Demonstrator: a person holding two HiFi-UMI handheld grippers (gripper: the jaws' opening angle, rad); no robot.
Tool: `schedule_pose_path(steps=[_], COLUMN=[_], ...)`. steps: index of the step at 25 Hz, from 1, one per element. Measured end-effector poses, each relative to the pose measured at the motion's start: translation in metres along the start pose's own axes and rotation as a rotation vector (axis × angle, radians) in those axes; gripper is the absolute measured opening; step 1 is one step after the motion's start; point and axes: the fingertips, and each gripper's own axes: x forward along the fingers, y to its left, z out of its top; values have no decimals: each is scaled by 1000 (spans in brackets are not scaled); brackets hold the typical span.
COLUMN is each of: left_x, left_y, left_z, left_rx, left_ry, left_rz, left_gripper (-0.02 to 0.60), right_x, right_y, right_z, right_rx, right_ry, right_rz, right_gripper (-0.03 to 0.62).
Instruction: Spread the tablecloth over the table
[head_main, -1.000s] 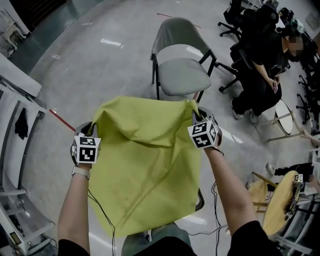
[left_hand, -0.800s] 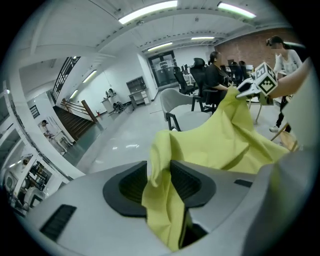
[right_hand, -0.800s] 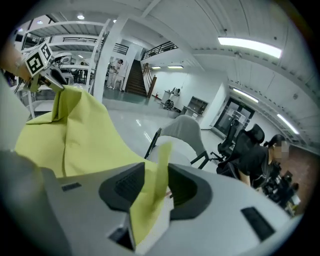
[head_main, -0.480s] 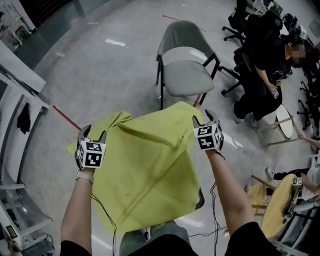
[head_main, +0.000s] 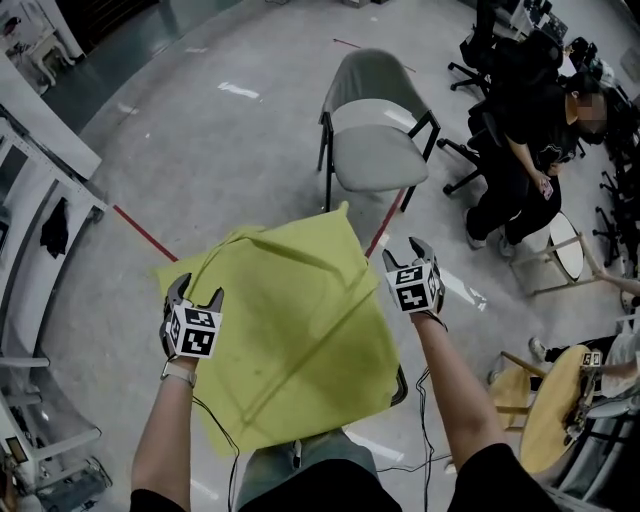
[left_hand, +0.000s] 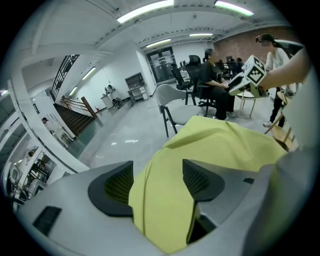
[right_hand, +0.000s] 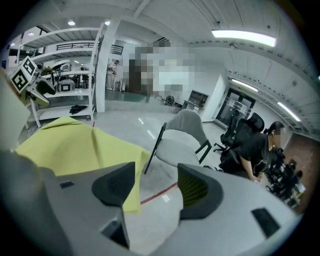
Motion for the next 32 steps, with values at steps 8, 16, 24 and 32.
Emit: schedule_pose_path(steps=[8, 16, 24, 32], left_x=[-34, -70, -94, -100], left_y=[-52, -84, -116, -158], left_z=[-67, -132, -202, -261], left_rx=[-14, -118, -162, -173], left_ry=[28, 46, 77, 145], left_rz=[-87, -141, -203, -288], left_gripper=[307, 307, 307, 307], right_x=[-46, -92, -128, -149], right_y=[58, 132, 201, 260], right_z=[-44, -93, -147, -197], right_rx=[15, 40, 68, 84], right_ry=[53, 123, 199, 299], right_rz=[60, 129, 178, 222], right_gripper=[265, 272, 284, 288])
